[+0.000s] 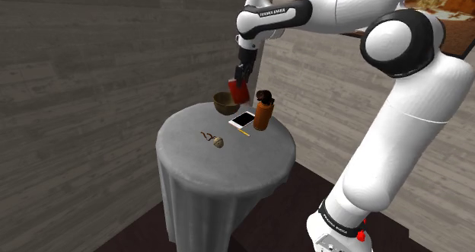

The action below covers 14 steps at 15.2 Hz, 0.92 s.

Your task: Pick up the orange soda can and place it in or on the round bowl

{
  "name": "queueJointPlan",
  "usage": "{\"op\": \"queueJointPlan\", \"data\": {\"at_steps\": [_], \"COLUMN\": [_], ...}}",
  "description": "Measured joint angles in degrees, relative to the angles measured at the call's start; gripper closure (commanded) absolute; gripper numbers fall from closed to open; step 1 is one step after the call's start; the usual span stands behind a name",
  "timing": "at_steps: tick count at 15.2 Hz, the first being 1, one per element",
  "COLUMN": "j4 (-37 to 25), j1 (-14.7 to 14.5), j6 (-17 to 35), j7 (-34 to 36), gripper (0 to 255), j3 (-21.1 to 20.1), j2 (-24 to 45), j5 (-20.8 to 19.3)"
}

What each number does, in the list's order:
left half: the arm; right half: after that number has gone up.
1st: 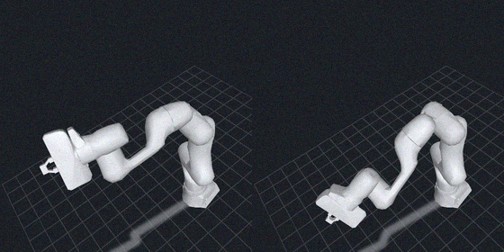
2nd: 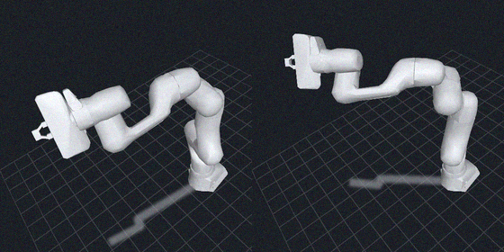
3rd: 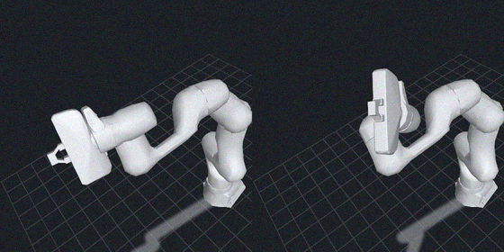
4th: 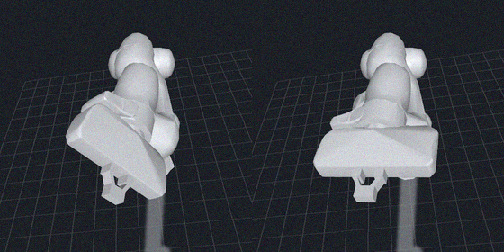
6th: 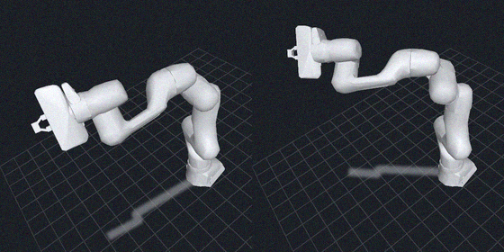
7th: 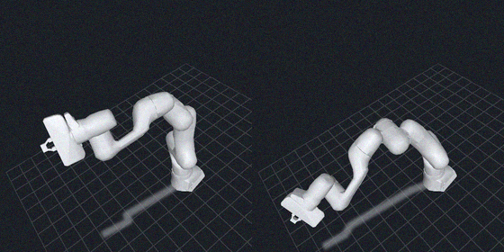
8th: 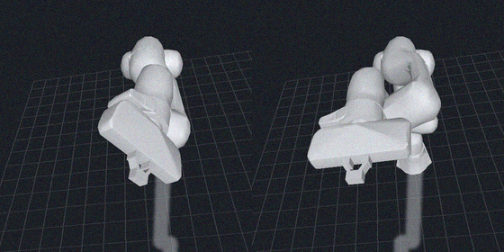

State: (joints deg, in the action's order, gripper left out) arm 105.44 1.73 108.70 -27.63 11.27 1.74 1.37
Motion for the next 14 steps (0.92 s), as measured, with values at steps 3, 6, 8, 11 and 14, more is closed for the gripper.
{"op": "queueJointPlan", "data": {"at_steps": [3, 6, 8, 11, 14], "j4": [-8.93, -19.79, -28.03, -43.54, -45.70], "j1": [1.06, 2.85, 4.66, 7.35, 8.04], "j6": [-2.23, -5.73, -8.54, -14.43, -14.38], "j7": [-1.98, -4.18, -5.89, -6.97, -7.41], "gripper": [255, 255, 255, 255, 255], "j3": [0.69, 1.30, 1.63, 1.45, 1.37], "j2": [6.89, 14.48, 20.09, 29.81, 32.10], "j5": [1.53, 3.28, 4.55, 6.38, 6.77]}}
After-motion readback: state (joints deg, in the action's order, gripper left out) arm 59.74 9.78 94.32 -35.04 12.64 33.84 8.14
